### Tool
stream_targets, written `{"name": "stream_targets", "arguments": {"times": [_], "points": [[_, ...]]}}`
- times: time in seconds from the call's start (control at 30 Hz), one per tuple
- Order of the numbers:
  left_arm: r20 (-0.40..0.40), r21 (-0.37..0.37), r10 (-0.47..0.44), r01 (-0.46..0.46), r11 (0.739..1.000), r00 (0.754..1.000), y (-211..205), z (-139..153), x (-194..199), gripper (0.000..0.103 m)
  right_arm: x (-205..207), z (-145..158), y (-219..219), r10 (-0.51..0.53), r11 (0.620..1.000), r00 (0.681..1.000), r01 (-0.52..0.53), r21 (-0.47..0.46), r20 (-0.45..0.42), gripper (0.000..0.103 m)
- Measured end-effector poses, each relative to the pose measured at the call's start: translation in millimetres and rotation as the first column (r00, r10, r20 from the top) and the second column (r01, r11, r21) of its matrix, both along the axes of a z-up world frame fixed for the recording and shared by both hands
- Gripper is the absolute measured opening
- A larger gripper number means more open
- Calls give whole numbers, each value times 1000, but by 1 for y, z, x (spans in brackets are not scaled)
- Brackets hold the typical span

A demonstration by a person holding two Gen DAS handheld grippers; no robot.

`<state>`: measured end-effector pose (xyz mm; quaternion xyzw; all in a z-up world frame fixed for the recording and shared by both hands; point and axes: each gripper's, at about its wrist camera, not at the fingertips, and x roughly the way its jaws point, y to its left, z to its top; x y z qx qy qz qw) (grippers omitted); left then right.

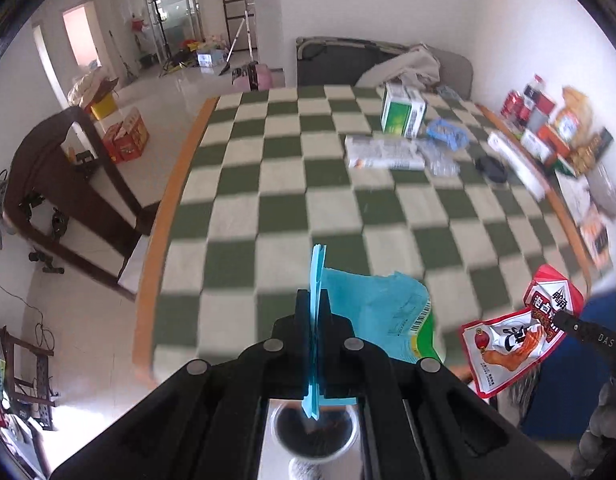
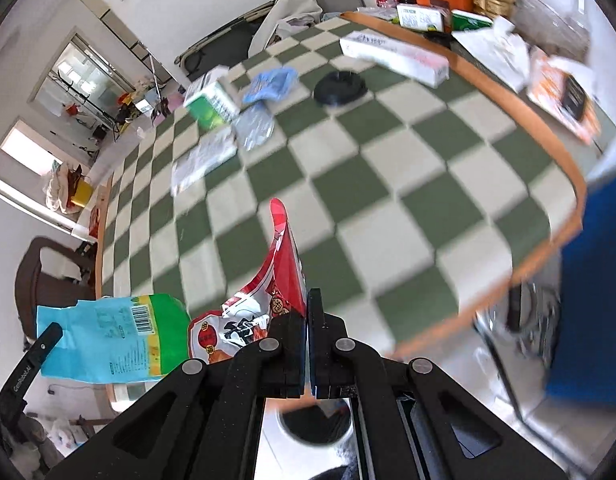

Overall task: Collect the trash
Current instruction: 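Carry the wrapper and bag to the bin and release both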

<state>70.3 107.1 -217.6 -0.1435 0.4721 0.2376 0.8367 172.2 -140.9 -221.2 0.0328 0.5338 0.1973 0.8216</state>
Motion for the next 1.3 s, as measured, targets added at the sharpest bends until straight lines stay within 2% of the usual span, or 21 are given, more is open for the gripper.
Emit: {"name": "stream_targets", "arguments": {"times": [0.13,0.27,0.37,0.5,0.67,0.87,0.9,1.0,1.13,1.17,1.2,1.23,1.27,1.3], "points": [[-65,-35,-13,11,999,998,-6,-19,-53,0,-74,-26,-9,-21,999,999,19,-38,-48,1],[-120,-65,-11,3,998,993,-13,-45,-89,0,-128,-59,-15,-21,995,994,10,-96,-112,1],[-163,-84,3,-17,996,987,-16,-74,-107,0,-158,-89,-18,-14,991,987,-8,-135,-162,1],[-218,-112,37,-63,992,975,-17,-127,-122,0,-181,-138,-16,0,981,978,-40,-189,-208,1],[-303,-157,65,-117,981,951,-18,-217,-125,0,-189,-209,-9,-1,970,966,-62,-237,-258,1],[-381,-191,68,-151,970,922,-18,-337,-118,1,-182,-326,-5,-8,957,954,-79,-279,-300,1],[-393,-201,61,-150,968,918,-19,-357,-116,4,-180,-340,-3,-6,954,954,-85,-287,-301,1],[-401,-258,37,-152,954,915,-21,-405,-108,8,-171,-399,3,20,944,953,-117,-307,-304,1],[-439,-304,28,-178,936,898,-23,-454,-103,9,-158,-468,16,72,939,940,-177,-295,-334,3],[-447,-311,26,-183,933,894,-23,-462,-103,21,-158,-480,19,81,939,934,-189,-288,-349,7],[-450,-310,29,-186,932,893,-22,-467,-103,42,-157,-493,22,93,940,924,-204,-272,-372,13],[-443,-308,31,-185,933,896,-22,-470,-105,59,-156,-506,24,114,941,909,-228,-248,-401,15],[-440,-300,39,-188,935,897,-23,-472,-107,80,-157,-516,26,126,941,901,-241,-237,-416,22],[-437,-292,49,-193,937,898,-22,-472,-110,84,-159,-522,26,137,941,895,-252,-228,-426,35]]}}
